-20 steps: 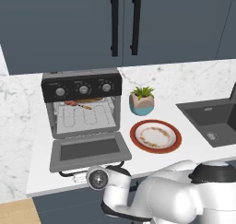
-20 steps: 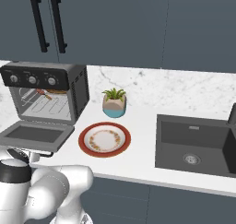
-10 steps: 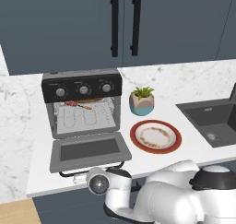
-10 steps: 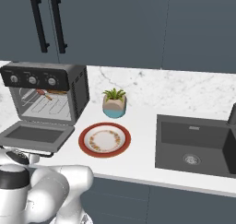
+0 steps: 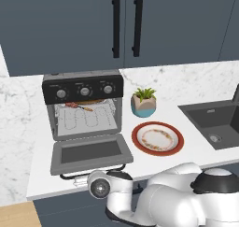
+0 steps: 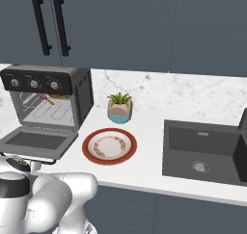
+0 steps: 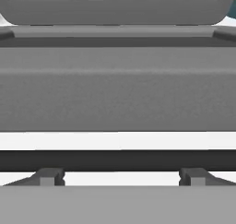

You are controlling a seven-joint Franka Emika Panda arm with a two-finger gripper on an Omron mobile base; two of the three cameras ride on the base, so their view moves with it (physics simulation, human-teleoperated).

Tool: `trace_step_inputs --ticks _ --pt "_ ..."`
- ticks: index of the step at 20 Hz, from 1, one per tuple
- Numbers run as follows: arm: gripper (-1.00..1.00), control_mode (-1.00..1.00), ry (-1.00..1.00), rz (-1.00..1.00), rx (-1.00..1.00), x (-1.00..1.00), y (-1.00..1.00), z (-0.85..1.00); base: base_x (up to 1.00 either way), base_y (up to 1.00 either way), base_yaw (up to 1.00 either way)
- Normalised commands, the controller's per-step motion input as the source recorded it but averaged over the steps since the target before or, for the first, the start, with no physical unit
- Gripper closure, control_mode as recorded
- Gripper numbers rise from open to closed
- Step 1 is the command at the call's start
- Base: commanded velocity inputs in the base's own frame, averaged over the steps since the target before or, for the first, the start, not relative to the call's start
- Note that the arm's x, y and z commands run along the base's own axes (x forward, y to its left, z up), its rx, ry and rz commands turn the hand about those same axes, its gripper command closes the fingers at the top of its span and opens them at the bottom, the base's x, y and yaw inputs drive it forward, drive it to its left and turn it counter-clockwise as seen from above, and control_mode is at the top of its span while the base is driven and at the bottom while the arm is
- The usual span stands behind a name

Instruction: Pick up the kebab skewer and baguette bread, and place them inside the toaster oven. Close the toaster oven door and start by setting the timer.

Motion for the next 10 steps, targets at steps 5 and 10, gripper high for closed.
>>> trace_step_inputs --ticks 5,10 --pt "-1.0 -1.0 -0.01 0.0 0.04 0.35 -0.03 0.49 0.0 0.0 0.0" --pt "-1.0 -1.0 -0.02 0.0 0.04 0.26 -0.06 0.67 0.0 0.0 0.0"
